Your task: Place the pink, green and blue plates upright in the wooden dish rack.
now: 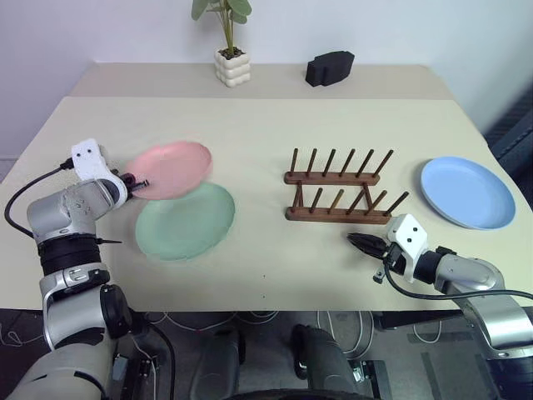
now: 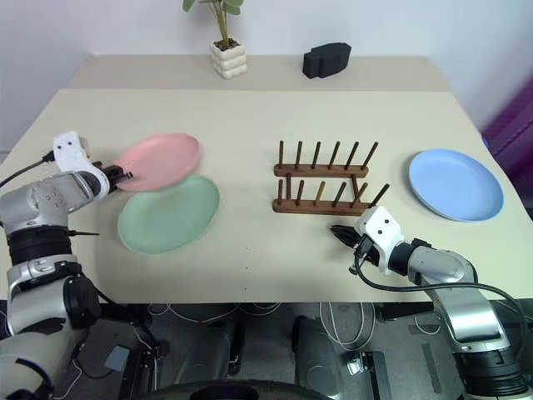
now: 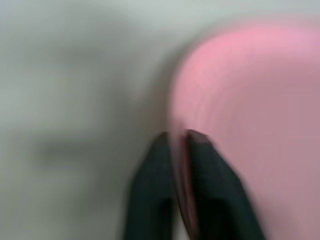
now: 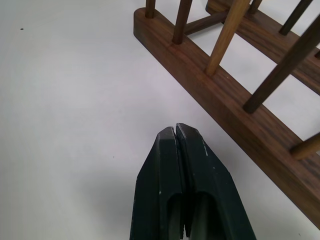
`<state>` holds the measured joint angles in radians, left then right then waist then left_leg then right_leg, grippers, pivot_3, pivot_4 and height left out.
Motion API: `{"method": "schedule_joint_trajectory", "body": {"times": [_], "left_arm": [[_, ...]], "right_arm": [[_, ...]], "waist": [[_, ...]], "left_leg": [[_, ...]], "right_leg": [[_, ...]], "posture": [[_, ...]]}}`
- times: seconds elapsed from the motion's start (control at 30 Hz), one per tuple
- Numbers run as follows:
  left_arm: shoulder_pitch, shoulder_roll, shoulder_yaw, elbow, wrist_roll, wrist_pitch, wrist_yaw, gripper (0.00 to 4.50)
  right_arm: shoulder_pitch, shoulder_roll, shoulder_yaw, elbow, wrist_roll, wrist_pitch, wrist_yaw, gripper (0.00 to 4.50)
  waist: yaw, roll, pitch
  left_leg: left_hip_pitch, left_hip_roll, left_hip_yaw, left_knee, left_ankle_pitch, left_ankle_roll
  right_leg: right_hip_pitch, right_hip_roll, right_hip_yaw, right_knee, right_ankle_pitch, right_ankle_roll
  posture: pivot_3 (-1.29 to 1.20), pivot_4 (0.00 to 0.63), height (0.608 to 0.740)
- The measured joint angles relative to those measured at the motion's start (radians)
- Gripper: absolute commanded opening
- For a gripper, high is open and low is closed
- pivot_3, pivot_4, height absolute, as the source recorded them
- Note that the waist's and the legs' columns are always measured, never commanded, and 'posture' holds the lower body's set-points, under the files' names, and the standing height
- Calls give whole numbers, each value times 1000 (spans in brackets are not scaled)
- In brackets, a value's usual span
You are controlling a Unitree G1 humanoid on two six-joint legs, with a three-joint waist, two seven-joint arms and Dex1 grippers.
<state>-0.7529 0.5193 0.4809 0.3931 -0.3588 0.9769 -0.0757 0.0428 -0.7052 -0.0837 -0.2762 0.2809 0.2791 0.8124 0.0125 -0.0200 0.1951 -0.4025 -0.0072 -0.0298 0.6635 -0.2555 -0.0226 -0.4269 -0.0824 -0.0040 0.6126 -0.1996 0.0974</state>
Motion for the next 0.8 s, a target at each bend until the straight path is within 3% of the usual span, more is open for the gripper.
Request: {"method": "schedule_joint_trajectory", "body": {"times": [0.6, 0.8], "left_arm": [[15, -19, -29, -80, -24, -49, -62, 55], [30, -15, -142, -173, -13, -122, -149, 55]], "right_arm": [[-75, 6, 0, -181, 176, 69, 57, 0], [-262, 34, 15, -255, 263, 157, 17, 0]], "waist": [[-1, -1, 0], [-2, -1, 0]], "left_leg": [[0, 0, 0, 0, 0, 0], [0, 0, -1, 0, 1, -1]], "right_leg": [[0, 0, 0, 0, 0, 0], [0, 0, 0, 0, 0, -1]], "posture": [[0, 150, 740], [0, 150, 740]]}}
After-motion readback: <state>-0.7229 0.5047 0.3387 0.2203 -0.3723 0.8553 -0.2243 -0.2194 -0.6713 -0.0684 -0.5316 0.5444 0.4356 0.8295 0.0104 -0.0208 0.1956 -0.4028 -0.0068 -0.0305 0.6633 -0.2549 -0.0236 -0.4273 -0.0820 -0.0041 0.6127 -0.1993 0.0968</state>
